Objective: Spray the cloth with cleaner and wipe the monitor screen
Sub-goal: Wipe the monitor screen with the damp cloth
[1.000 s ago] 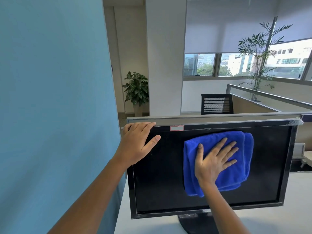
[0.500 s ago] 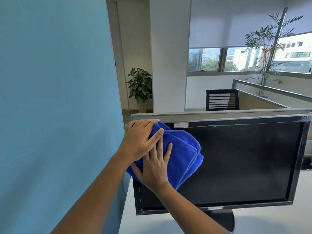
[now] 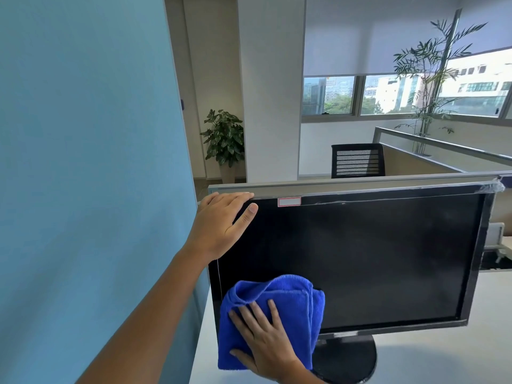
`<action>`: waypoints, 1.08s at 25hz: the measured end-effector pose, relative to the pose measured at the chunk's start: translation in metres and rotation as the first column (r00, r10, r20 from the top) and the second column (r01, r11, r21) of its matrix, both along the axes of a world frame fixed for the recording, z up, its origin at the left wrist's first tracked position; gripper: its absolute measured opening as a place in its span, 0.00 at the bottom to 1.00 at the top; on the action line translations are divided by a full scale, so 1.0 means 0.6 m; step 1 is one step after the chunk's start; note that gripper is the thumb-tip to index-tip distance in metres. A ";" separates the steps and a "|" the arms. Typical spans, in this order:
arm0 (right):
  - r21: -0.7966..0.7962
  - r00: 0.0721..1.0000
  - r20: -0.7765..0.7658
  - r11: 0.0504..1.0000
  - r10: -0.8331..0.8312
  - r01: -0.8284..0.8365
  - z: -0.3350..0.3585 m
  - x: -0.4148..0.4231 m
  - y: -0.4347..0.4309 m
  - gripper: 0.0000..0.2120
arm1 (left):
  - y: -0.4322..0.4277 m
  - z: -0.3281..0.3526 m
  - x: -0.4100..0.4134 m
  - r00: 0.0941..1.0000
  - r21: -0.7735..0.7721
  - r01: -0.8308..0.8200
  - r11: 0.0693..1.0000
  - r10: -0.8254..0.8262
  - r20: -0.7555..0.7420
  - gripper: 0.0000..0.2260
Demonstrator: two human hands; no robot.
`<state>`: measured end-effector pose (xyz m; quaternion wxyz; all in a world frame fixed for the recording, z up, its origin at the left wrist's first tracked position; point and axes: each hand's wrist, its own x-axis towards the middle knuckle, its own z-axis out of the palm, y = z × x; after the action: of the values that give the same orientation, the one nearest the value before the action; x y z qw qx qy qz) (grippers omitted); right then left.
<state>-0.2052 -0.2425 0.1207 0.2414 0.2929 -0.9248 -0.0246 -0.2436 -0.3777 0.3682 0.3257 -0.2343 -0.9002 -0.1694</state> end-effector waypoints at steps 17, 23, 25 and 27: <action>-0.391 0.895 -0.316 0.902 -0.316 0.181 0.226 -0.077 0.093 0.35 | -0.004 -0.012 -0.007 0.996 -0.053 0.013 0.998 -0.018 -0.085 0.32; -0.580 0.810 -0.204 0.734 -0.550 0.353 0.233 -0.091 0.253 0.36 | 0.002 -0.019 -0.012 0.993 -0.058 -0.022 0.998 0.015 -0.114 0.32; -0.693 0.760 -0.100 0.593 -0.642 0.410 0.237 -0.095 0.302 0.37 | 0.001 -0.019 -0.013 0.992 -0.056 -0.025 0.998 0.018 -0.123 0.32; -0.810 0.708 0.038 0.393 -0.705 0.434 0.238 -0.099 0.350 0.38 | 0.002 -0.020 -0.014 0.992 -0.051 -0.024 0.998 0.017 -0.128 0.32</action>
<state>-0.2645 -0.0327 0.2632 0.4608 -0.1883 -0.8321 0.2448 -0.2521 -0.3766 0.3559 0.3778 -0.2438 -0.8841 -0.1271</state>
